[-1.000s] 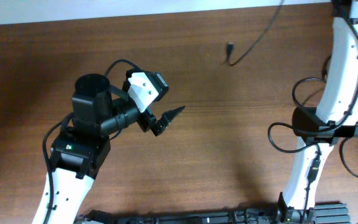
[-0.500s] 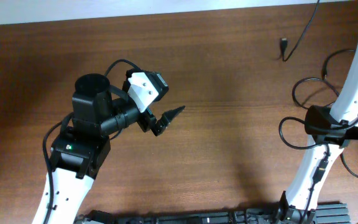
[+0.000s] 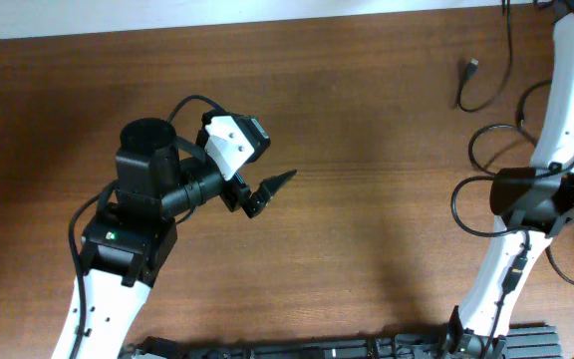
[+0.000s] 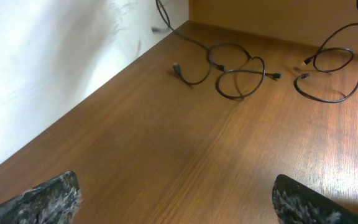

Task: Untangle cables
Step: 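Drag the grasped cable up-right away from the pile with the right gripper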

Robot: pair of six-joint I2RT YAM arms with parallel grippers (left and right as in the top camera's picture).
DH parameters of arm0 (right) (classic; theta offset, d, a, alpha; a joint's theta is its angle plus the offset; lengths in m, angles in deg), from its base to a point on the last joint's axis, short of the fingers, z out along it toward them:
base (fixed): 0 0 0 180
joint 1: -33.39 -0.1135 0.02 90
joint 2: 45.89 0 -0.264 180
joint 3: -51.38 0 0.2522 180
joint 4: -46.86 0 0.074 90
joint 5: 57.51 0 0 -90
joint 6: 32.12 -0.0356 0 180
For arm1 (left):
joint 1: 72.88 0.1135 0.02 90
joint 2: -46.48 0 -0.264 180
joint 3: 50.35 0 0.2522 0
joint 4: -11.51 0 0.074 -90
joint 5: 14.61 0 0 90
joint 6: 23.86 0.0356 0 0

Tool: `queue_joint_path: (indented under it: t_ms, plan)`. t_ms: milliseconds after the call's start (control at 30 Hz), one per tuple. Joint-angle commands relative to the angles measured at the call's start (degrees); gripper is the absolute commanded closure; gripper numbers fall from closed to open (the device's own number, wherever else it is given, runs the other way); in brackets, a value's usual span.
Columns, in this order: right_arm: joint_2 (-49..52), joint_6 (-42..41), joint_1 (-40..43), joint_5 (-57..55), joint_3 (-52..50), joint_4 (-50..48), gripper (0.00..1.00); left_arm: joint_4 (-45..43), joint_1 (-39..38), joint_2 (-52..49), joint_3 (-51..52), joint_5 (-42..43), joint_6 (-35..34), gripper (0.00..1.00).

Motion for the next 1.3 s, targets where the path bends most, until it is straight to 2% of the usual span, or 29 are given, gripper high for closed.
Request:
queue_joint_path:
  t_ms: [0, 233, 300, 333, 367, 467, 500, 533, 600, 667, 833, 900, 1267]
  plan:
    - [-0.1, -0.5, 0.3, -0.5, -7.3, -0.2, 0.96, 0.0, -0.2, 0.0, -0.6, 0.9, 0.2, 0.01]
    - [-0.1, -0.5, 0.3, -0.4, -22.4, -2.5, 0.96, 0.0, -0.2, 0.0, -0.6, 0.9, 0.2, 0.01]
    - [-0.1, -0.5, 0.3, 0.8, -24.9, -3.1, 0.9, 0.0, -0.2, 0.0, -0.6, 0.9, 0.2, 0.01]
    - [-0.1, -0.5, 0.3, 1.5, -25.9, -3.4, 0.79, 0.0, -0.2, 0.0, -0.6, 0.9, 0.2, 0.01]
    - [-0.1, -0.5, 0.3, 2.4, -26.8, -3.7, 0.64, 0.0, -0.2, 0.0, -0.6, 0.9, 0.2, 0.01]
    - [-0.1, -0.5, 0.3, 3.8, -27.4, -3.6, 0.36, 0.0, -0.2, 0.0, -0.6, 0.9, 0.2, 0.01]
    - [-0.1, -0.5, 0.3, 4.8, -27.4, -3.7, 0.23, 0.0, -0.2, 0.0, -0.6, 0.9, 0.2, 0.01]
    - [-0.1, -0.5, 0.3, 5.9, -27.3, -3.8, 0.14, 0.0, -0.2, 0.0, -0.6, 0.9, 0.2, 0.01]
    - [-0.1, -0.5, 0.3, 8.2, -27.3, -3.8, 0.05, 0.0, -0.2, 0.0, -0.6, 0.9, 0.2, 0.01]
    - [-0.1, -0.4, 0.3, 12.0, -27.3, -3.7, 0.01, 0.0, -0.2, 0.0, -0.6, 0.9, 0.2, 0.01]
    - [-1.0, -0.2, 0.3, 25.4, -27.3, -3.9, 0.01, 0.0, -0.2, 0.0, -0.6, 0.9, 0.2, 0.01]
    - [-2.4, 3.1, 0.3, 33.6, -27.2, -4.9, 0.02, 0.0, -0.2, 0.0, -0.6, 0.9, 0.2, 0.01]
    - [-16.1, 8.2, 0.2, 38.4, -26.5, -2.6, 0.01, 0.0, -0.2, 0.0, -0.6, 0.9, 0.2, 0.01]
